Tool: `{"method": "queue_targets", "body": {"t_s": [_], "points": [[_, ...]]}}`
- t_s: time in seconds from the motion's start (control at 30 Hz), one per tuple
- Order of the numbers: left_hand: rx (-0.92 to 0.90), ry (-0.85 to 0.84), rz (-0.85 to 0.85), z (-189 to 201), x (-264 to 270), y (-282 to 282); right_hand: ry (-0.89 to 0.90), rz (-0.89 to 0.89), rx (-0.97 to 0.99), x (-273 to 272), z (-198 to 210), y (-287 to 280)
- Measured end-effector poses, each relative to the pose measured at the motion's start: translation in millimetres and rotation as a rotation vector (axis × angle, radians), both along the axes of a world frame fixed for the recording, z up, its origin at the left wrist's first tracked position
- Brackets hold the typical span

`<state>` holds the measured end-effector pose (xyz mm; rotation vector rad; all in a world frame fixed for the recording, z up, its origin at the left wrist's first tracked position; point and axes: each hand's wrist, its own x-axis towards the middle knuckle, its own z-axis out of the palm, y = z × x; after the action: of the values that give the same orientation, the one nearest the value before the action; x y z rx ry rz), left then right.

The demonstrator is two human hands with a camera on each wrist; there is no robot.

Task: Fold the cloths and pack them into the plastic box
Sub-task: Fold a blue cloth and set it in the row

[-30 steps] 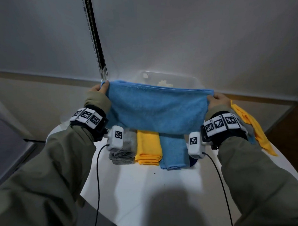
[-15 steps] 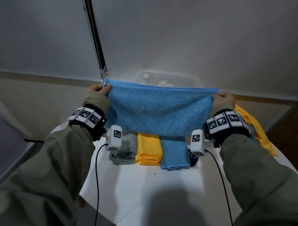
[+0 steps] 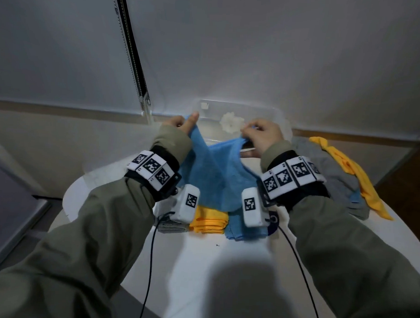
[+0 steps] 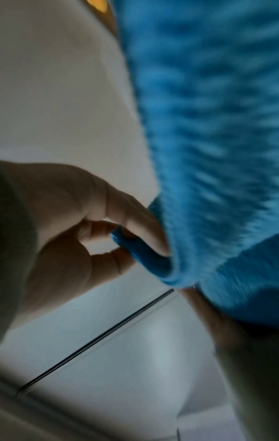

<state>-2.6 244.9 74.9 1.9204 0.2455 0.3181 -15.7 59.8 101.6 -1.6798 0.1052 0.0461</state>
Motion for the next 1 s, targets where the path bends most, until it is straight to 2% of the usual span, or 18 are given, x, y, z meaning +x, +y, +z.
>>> {"method": "queue_targets", "body": {"t_s": [0.17, 0.27, 0.37, 0.43, 0.57, 0.6, 0.67, 0.73, 0.77, 0.9, 1.0], "points": [[-0.036, -0.075, -0.132, 9.3, -9.2, -29.6, -0.026, 0.383, -0.007, -13.4, 9.6, 18.3], [-0.137, -0.146, -0.234, 12.8, -21.1, -32.8, -0.068, 0.345, 0.028, -14.0, 13.8, 17.0], [-0.226, -0.143, -0.405, 12.3, -25.9, -28.8, -0.097, 0.267, 0.026, -13.0, 14.7, 17.0], [-0.195, -0.103, -0.484, 11.3, -25.6, -25.2, -0.133, 0.250, -0.046, -11.3, 12.2, 17.1], [-0.210, -0.149, -0.573, 18.6, -25.5, -13.8, -0.310, 0.171, -0.256, -5.2, 9.3, 7.2], [-0.241, -0.145, -0.626, 21.6, -26.2, -10.0, -0.336, 0.209, -0.338, -4.7, 9.9, 3.5], [-0.276, -0.145, -0.704, 27.0, -28.1, -5.7, -0.292, 0.398, -0.465, -4.9, 10.3, 0.3], [-0.267, -0.151, -0.702, 30.3, -26.2, -2.7, -0.149, 0.553, -0.472, -4.6, 10.6, -0.1], [-0.229, -0.145, -0.681, 31.1, -25.3, -0.2, -0.100, 0.568, -0.513, -3.6, 10.3, -1.4], [0.007, -0.096, -0.540, 17.1, -20.7, 16.5, -0.152, 0.431, -0.842, 6.5, 12.7, -15.5], [-0.015, -0.026, -0.485, 5.3, -21.7, 17.1, -0.180, 0.372, -0.822, 9.8, 17.4, -22.5]]}}
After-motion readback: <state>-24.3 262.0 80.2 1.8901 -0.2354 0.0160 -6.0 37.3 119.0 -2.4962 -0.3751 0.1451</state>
